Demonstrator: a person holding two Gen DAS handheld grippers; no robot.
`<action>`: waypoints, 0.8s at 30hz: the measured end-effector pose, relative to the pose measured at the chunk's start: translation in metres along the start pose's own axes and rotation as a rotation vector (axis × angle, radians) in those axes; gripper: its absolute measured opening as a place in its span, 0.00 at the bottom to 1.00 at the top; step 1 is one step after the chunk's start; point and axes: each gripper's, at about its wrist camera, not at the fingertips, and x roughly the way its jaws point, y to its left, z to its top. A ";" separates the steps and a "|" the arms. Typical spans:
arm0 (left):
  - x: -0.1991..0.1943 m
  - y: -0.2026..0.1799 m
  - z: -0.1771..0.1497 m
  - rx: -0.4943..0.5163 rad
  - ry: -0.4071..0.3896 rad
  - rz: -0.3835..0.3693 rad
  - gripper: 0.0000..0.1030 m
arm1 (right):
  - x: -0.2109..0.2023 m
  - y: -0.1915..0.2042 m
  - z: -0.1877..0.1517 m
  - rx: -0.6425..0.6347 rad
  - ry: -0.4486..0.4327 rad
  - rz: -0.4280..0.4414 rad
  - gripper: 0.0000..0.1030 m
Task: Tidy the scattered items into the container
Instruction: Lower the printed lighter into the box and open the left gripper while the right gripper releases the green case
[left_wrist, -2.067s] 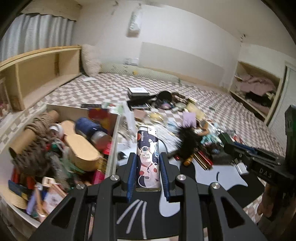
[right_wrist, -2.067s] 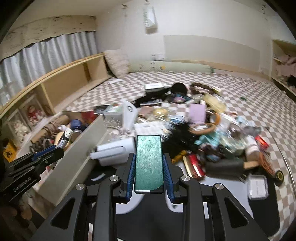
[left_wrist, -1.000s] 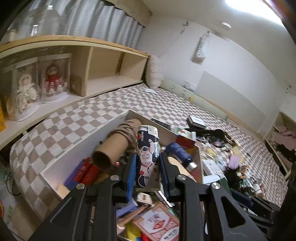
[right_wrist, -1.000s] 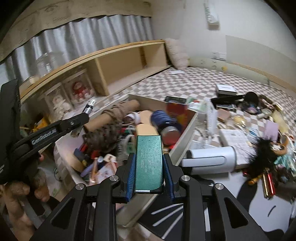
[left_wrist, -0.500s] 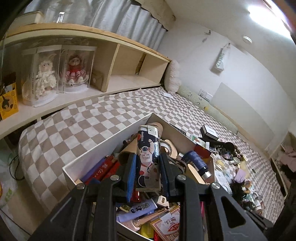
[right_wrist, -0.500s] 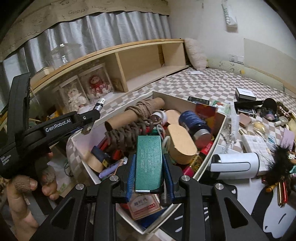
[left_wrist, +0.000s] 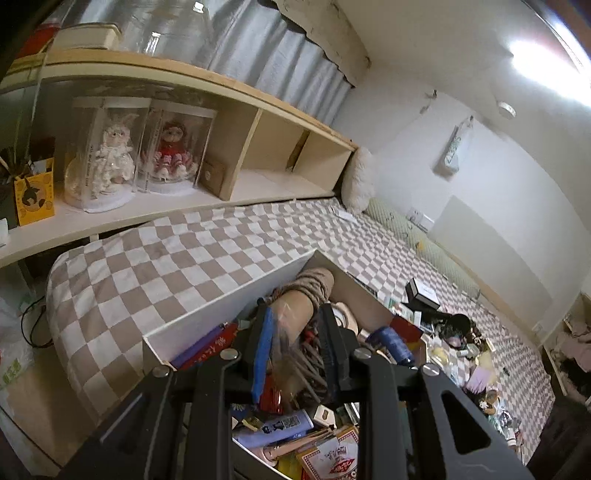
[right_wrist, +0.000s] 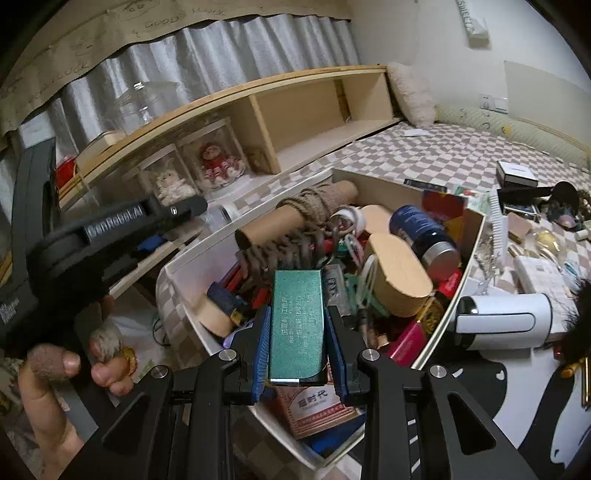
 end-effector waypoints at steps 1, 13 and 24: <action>-0.001 -0.001 0.000 0.002 -0.005 0.001 0.24 | 0.002 0.001 -0.001 -0.001 0.005 0.002 0.29; 0.005 -0.008 -0.003 0.049 0.012 0.023 0.25 | 0.008 0.001 -0.004 0.018 0.020 0.008 0.30; -0.002 -0.012 -0.004 0.096 -0.061 0.095 0.92 | -0.002 -0.006 -0.001 0.028 0.003 -0.025 0.30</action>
